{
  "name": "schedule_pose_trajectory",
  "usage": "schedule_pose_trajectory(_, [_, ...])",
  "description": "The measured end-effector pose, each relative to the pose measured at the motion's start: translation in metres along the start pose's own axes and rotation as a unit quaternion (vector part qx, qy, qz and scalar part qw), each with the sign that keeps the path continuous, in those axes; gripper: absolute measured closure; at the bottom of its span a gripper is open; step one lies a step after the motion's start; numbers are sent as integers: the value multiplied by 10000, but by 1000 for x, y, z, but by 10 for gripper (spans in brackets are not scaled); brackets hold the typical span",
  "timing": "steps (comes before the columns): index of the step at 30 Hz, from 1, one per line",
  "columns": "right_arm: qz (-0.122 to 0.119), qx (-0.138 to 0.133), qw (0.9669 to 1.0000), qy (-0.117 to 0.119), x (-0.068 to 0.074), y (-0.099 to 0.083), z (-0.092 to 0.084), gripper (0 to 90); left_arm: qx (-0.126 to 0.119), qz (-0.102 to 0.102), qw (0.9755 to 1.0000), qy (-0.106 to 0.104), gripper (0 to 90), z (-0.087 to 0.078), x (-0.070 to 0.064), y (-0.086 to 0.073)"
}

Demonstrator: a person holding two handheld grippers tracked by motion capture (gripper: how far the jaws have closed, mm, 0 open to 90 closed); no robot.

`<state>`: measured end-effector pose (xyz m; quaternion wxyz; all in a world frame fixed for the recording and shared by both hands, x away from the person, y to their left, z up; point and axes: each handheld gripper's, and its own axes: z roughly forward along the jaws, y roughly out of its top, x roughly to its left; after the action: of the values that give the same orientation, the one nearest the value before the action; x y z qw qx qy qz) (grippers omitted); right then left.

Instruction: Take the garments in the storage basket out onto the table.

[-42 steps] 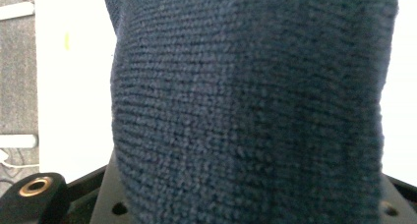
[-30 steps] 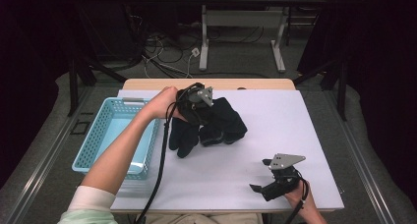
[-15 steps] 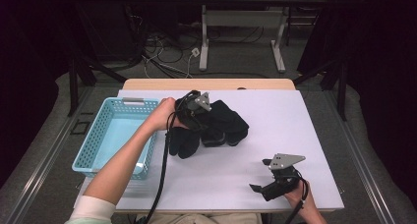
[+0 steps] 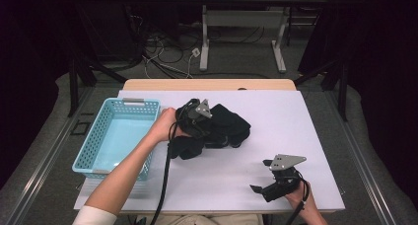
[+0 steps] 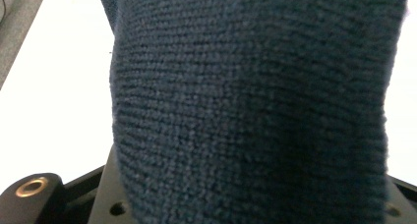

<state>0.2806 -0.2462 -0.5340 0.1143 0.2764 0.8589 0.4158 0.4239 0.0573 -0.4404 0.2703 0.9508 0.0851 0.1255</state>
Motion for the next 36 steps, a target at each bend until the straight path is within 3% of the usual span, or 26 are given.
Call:
schedule_pose_trajectory(5, [-18,-1,10000,-8,0,0,0,19,-46,-180,9998,77,512,7,-5,-5])
schedule_pose_trajectory(15, [-35,-50,10000,-11,0,0,1,19,-205,-512,9985,-66,504,25,-14,-17])
schedule_pose_trajectory(25, [-25,-29,10000,-2,0,0,1,20,-429,-893,9950,-85,498,40,-24,-34])
schedule_pose_trajectory(36, [-28,-23,10000,-13,0,0,1,20,-578,-1113,9921,-88,488,47,-30,-46])
